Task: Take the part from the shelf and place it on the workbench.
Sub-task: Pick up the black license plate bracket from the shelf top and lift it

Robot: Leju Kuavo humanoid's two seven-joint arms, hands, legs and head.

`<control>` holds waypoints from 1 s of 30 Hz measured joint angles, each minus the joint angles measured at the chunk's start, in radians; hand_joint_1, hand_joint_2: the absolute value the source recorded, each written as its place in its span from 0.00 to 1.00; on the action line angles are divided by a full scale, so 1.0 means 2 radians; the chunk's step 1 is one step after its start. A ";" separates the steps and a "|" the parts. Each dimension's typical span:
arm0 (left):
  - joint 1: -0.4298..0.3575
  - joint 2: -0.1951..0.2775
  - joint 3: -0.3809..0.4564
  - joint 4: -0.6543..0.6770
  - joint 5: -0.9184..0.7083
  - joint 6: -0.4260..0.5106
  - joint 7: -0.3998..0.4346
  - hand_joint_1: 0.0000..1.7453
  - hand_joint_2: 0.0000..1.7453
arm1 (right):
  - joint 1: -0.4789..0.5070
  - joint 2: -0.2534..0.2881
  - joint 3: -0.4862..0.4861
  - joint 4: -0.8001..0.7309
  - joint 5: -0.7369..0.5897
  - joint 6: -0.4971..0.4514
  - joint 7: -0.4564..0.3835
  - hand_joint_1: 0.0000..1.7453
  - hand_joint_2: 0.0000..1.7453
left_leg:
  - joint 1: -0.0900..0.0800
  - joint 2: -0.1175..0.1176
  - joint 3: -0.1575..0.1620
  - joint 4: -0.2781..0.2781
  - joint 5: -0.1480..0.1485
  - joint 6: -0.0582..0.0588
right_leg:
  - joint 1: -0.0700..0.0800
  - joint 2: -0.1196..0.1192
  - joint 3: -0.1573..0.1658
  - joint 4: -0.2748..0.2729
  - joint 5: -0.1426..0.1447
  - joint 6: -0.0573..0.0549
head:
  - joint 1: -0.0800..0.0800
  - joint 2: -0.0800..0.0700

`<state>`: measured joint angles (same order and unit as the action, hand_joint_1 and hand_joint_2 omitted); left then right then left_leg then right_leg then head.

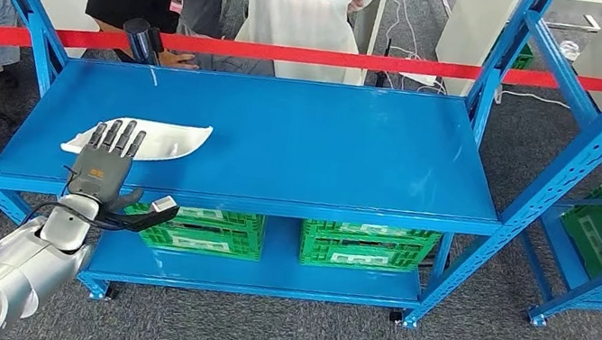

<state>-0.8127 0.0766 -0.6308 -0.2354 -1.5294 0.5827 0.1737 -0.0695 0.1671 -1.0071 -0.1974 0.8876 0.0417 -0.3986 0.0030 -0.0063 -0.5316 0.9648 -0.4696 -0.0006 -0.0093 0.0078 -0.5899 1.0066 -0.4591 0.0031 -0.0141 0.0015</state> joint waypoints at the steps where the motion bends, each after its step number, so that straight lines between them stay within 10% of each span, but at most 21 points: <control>1: -0.002 -0.001 0.000 -0.001 0.000 0.003 0.000 0.00 0.00 | 0.000 0.000 0.000 0.000 0.000 0.000 0.000 0.00 0.00 | 0.002 0.001 0.007 -0.010 0.004 0.003 | 0.001 0.000 -0.003 0.009 -0.005 0.001 | 0.001 0.000; 6: -0.004 -0.002 0.000 -0.002 -0.002 0.010 0.000 0.00 0.00 | 0.001 0.001 0.000 0.000 0.003 -0.001 0.009 0.00 0.00 | 0.010 0.003 0.017 -0.017 0.003 -0.002 | -0.010 -0.001 -0.070 0.126 -0.045 0.015 | 0.004 0.000; 10: -0.001 -0.002 0.000 -0.002 -0.003 0.012 0.004 0.00 0.00 | 0.002 0.002 0.000 0.000 0.003 0.000 0.014 0.00 0.00 | 0.024 0.001 0.014 0.012 -0.021 -0.024 | -0.021 -0.001 -0.032 0.038 0.005 0.030 | 0.006 0.000; 14: 0.000 -0.001 0.001 -0.001 -0.003 0.012 0.006 0.00 0.00 | 0.002 0.003 -0.002 0.001 0.004 0.000 0.016 0.00 0.00 | 0.024 -0.001 0.009 0.023 -0.032 -0.037 | -0.019 0.003 -0.027 0.034 -0.007 0.006 | 0.006 0.000; 17: 0.000 -0.001 0.001 -0.002 -0.003 0.013 0.006 0.00 0.00 | 0.001 0.004 -0.003 0.001 0.005 0.001 0.015 0.00 0.00 | 0.024 0.000 0.007 0.032 -0.033 -0.034 | -0.017 0.004 -0.022 0.034 -0.010 -0.003 | 0.004 0.000; 21: -0.001 0.000 0.001 -0.002 -0.004 0.015 0.003 0.00 0.00 | 0.000 0.005 -0.003 0.001 0.005 0.001 0.014 0.00 0.00 | 0.019 0.000 0.006 0.031 -0.021 -0.017 | -0.013 0.005 -0.018 0.033 -0.013 -0.006 | 0.001 0.000; 26: 0.001 0.000 0.001 -0.001 -0.004 0.012 -0.004 0.00 0.00 | 0.000 0.005 -0.003 0.001 0.007 0.002 0.014 0.00 0.00 | 0.021 0.001 0.013 0.015 -0.029 -0.040 | -0.012 0.004 -0.019 0.032 -0.014 -0.007 | 0.001 0.000; 30: 0.003 -0.001 0.001 -0.001 -0.003 0.007 -0.004 0.00 0.00 | 0.000 0.005 -0.003 0.001 0.010 0.002 0.016 0.00 0.00 | 0.020 0.001 0.014 0.015 -0.029 -0.043 | -0.012 0.004 -0.017 0.029 -0.013 -0.005 | 0.002 0.000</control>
<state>-0.8065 0.0753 -0.6287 -0.2380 -1.5360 0.5963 0.1651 -0.0693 0.1762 -1.0140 -0.1953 0.9086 0.0466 -0.3672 0.0427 -0.0041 -0.5046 0.9944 -0.5280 -0.0875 -0.0334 0.0152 -0.6231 1.0654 -0.4841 -0.0072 -0.0111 0.0015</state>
